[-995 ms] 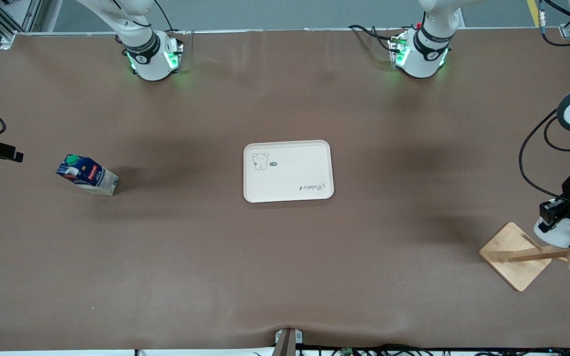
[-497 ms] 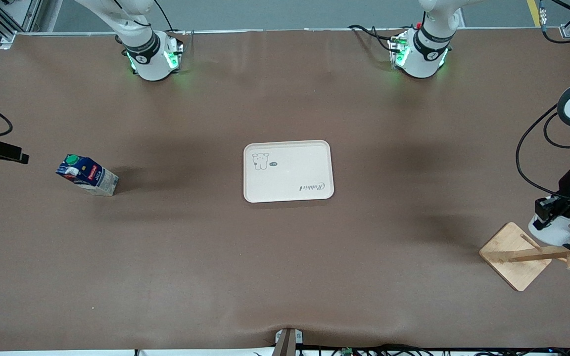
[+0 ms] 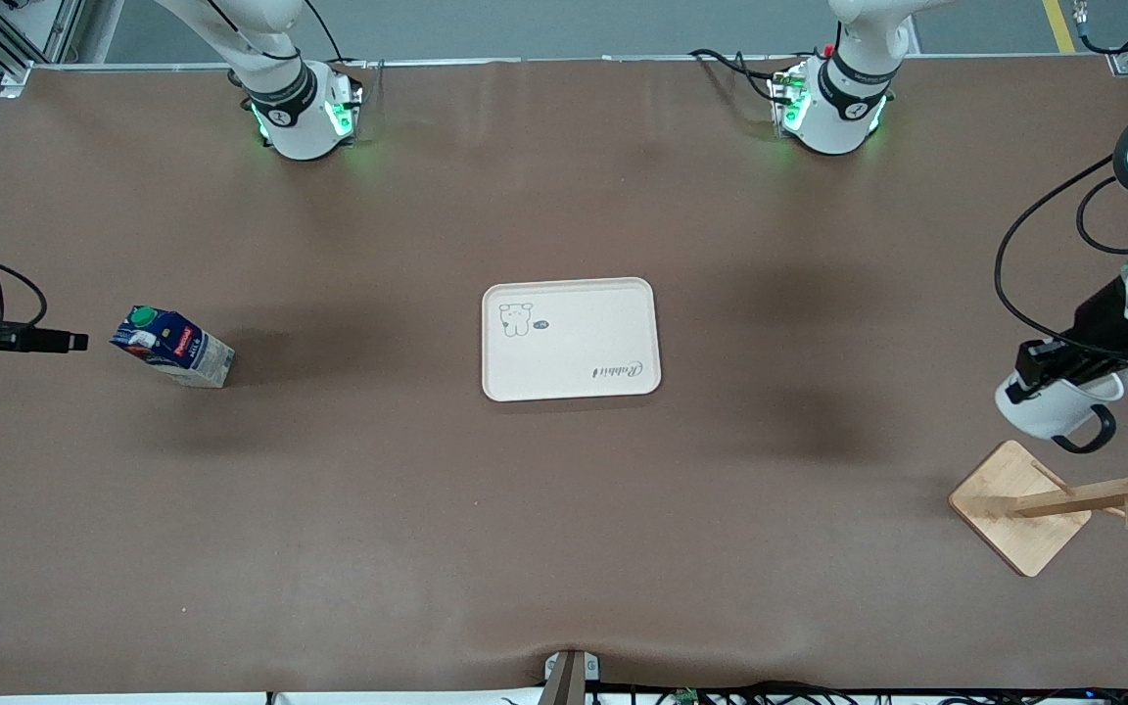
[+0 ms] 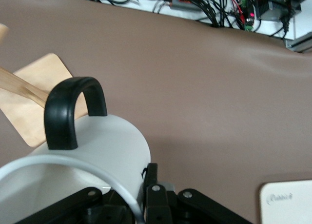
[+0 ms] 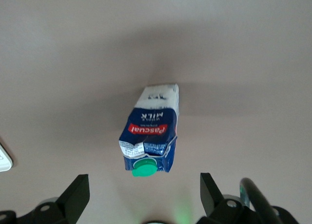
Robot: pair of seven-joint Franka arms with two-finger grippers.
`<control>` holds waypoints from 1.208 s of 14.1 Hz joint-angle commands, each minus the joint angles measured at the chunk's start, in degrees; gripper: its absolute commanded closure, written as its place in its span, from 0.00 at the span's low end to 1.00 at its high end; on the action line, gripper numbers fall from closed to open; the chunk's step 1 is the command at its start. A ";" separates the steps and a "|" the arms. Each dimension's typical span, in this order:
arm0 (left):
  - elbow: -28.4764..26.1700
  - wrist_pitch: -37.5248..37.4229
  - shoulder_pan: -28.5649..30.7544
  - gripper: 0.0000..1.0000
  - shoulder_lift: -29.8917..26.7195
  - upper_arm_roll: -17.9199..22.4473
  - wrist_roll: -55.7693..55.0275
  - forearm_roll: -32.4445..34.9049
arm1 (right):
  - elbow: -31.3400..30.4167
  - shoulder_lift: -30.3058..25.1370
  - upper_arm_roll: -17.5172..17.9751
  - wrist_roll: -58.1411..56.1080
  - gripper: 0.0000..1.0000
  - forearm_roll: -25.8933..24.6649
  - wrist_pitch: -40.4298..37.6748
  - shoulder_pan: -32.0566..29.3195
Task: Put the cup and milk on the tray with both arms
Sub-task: 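Lift the mug with the left gripper while the right gripper grasps the milk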
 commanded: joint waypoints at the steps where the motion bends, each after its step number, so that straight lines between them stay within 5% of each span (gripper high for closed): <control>1: 0.48 -1.87 0.09 1.00 -0.38 -4.26 -7.79 4.75 | -6.46 -1.92 0.72 3.21 0.00 0.49 1.15 0.20; 5: 1.37 -2.75 -0.17 1.00 2.51 -12.87 -23.61 8.03 | -16.30 -4.99 0.72 2.33 0.00 0.49 7.21 0.20; 7: 1.28 -2.75 -1.83 1.00 4.53 -16.31 -31.09 10.47 | -25.07 -9.02 0.81 2.24 0.00 0.40 18.67 0.29; 8: 1.28 -2.75 -4.28 1.00 5.50 -16.58 -35.65 11.88 | -28.34 -9.91 0.81 0.76 0.09 0.40 25.01 -0.15; 9: 1.28 -2.75 -7.26 1.00 6.64 -16.58 -40.57 12.24 | -28.89 -9.84 0.72 -2.47 0.46 0.40 26.46 -0.59; 10: 1.45 -2.67 -10.51 1.00 8.22 -16.58 -44.97 13.29 | -28.72 -9.57 0.72 -3.11 0.55 0.49 26.56 -0.94; 11: 2.41 -2.58 -12.89 1.00 10.15 -16.58 -48.49 14.87 | -28.46 -9.83 0.72 -3.12 1.00 0.49 26.04 -1.12; 17: 8.91 -1.88 -29.06 1.00 23.33 -16.41 -73.54 25.59 | -14.25 -9.05 0.99 -2.24 1.00 1.19 7.61 0.02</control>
